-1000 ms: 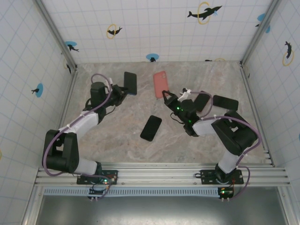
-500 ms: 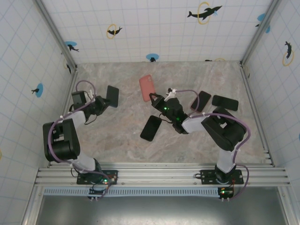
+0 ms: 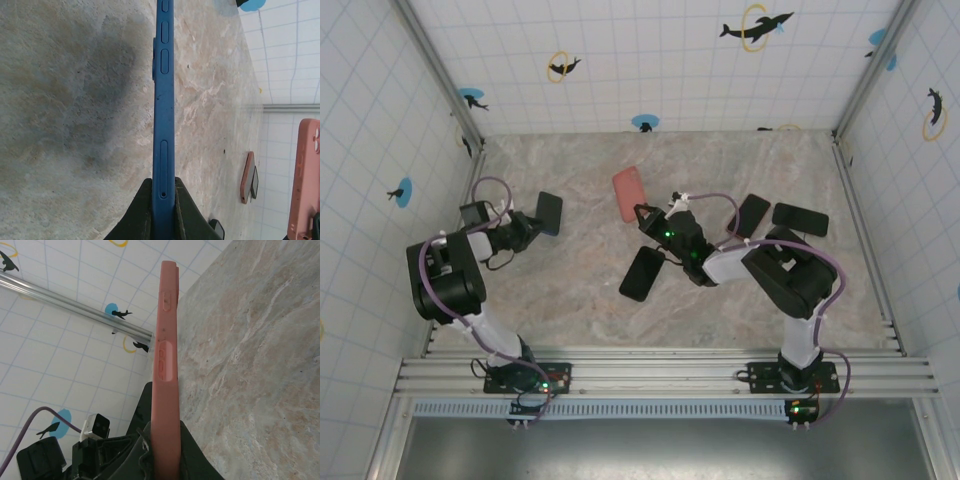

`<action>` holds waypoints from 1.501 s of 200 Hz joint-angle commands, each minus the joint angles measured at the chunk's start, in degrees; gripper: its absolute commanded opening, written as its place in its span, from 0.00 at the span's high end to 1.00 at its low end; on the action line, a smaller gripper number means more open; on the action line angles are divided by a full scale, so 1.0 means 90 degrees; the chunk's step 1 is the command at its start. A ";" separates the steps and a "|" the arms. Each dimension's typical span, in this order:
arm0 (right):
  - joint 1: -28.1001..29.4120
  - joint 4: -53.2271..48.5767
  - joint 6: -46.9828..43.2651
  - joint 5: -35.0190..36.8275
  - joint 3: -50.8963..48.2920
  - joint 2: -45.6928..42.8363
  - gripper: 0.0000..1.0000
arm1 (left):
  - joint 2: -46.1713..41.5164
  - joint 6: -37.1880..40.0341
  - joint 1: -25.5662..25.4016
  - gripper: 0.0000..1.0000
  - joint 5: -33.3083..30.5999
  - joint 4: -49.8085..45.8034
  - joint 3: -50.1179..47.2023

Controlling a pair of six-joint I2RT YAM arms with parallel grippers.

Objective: Take the phone out of the phone case

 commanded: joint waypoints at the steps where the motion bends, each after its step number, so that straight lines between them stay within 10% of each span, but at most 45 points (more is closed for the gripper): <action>1: 0.0038 0.0174 0.0034 0.0049 0.0229 0.0148 0.92 | 0.0192 0.0240 0.0133 1.00 0.0374 0.0496 0.0228; 300: 0.0142 -0.0172 -0.0074 0.0071 0.0380 0.0402 0.92 | 0.0794 0.1970 0.0191 0.48 -0.1927 -0.2033 0.1145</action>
